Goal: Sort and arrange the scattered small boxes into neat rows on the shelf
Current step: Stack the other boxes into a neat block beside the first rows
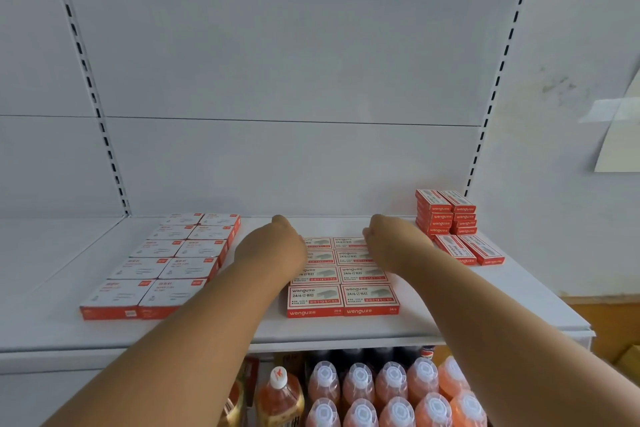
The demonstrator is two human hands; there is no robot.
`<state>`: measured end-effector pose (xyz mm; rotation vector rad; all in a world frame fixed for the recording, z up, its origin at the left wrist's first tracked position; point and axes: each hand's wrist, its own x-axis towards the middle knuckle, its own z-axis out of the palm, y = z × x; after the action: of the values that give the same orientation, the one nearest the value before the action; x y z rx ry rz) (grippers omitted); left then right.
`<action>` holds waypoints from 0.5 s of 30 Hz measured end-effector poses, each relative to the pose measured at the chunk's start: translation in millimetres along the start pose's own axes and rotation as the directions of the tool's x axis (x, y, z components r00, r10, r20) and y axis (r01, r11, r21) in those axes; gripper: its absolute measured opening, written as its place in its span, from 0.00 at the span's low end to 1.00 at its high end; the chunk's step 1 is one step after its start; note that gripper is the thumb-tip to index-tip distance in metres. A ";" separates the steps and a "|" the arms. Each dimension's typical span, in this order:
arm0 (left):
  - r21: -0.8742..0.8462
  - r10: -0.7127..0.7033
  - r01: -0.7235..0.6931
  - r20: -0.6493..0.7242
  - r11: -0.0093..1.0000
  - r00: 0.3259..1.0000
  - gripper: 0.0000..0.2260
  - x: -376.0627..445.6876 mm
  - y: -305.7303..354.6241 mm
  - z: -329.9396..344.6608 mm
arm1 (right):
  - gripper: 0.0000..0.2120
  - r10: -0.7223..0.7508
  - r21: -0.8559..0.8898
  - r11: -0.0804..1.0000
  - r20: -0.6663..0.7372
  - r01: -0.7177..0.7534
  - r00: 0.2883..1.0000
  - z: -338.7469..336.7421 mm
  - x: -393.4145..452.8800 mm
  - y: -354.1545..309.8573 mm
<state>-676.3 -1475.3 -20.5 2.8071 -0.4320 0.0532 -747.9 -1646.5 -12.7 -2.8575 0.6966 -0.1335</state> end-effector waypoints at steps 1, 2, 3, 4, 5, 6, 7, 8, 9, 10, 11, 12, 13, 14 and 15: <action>0.030 0.012 -0.012 0.009 0.999 1.000 0.10 -2.2 -2.5 -1.9 | 0.13 0.010 0.002 1.000 0.004 -0.010 1.000 -1.6 -3.2 2.4; 0.067 0.030 -0.032 0.031 0.997 0.999 0.12 -4.7 -5.2 -3.5 | 0.13 0.014 0.003 1.000 0.016 -0.014 1.000 -2.5 -7.6 4.7; 0.103 0.041 -0.048 0.063 0.994 0.997 0.14 -7.9 -7.4 -5.3 | 0.15 0.029 0.015 0.999 0.027 -0.029 0.999 -2.3 -12.7 6.5; 0.131 0.046 -0.059 0.096 0.990 0.994 0.16 -11.4 -9.2 -6.9 | 0.17 0.031 -0.002 1.000 0.039 -0.031 0.999 -2.0 -18.3 7.5; 0.154 0.049 -0.069 0.128 0.986 0.991 0.16 -14.3 -10.9 -7.5 | 0.19 0.031 -0.029 0.999 0.053 -0.029 0.998 -1.5 -24.4 7.6; 0.167 0.049 -0.075 0.157 0.983 0.986 0.16 -17.6 -11.8 -8.6 | 0.20 0.034 -0.070 0.997 0.071 -0.029 0.997 -1.5 -30.4 6.8; 0.179 0.052 -0.085 0.181 0.980 0.982 0.15 -21.4 -11.7 -10.7 | 0.21 0.040 -0.096 0.995 0.076 -0.033 0.996 -1.6 -35.9 5.7; 0.199 0.067 -0.107 0.198 0.974 0.978 0.14 -25.0 -11.2 -13.1 | 0.22 0.048 -0.112 0.993 0.080 -0.038 0.996 -2.3 -41.1 4.4; 0.227 0.093 -0.141 0.211 0.964 0.973 0.13 -27.3 -10.3 -14.7 | 0.23 0.058 -0.115 0.992 0.081 -0.048 0.995 -3.4 -45.3 4.0; 0.253 0.114 -0.170 0.224 0.952 0.968 0.13 -30.4 -8.9 -16.0 | 0.23 0.071 -0.111 0.992 0.082 -0.062 0.994 -4.7 -49.5 3.3; 0.274 0.133 -0.194 0.225 0.942 0.965 0.13 -33.6 -7.7 -16.4 | 0.23 0.083 -0.107 0.991 0.082 -0.074 0.993 -5.5 -54.5 2.7; 0.275 0.150 -0.208 0.220 0.939 0.964 0.13 -34.5 -7.8 -14.5 | 0.23 0.085 -0.121 0.990 0.083 -0.074 0.993 -5.7 -58.2 1.8; 0.255 0.158 -0.212 0.214 0.944 0.964 0.12 -34.5 -8.5 -11.3 | 0.21 0.080 -0.138 0.988 0.080 -0.069 0.994 -4.8 -61.4 1.2; 0.226 0.156 -0.201 0.202 0.953 0.967 0.11 -34.9 -9.4 -8.8 | 0.20 0.084 -0.161 0.984 0.069 -0.072 0.994 -3.5 -64.2 0.0; 0.191 0.155 -0.189 0.181 0.963 0.971 0.10 -35.4 -10.2 -6.6 | 0.20 0.089 -0.165 0.983 0.048 -0.080 0.995 -3.2 -66.6 -2.2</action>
<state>-706.9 -1453.8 -20.1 2.9820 -0.7511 -0.1034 -806.4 -1614.2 -11.8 -2.9661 0.8531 0.0152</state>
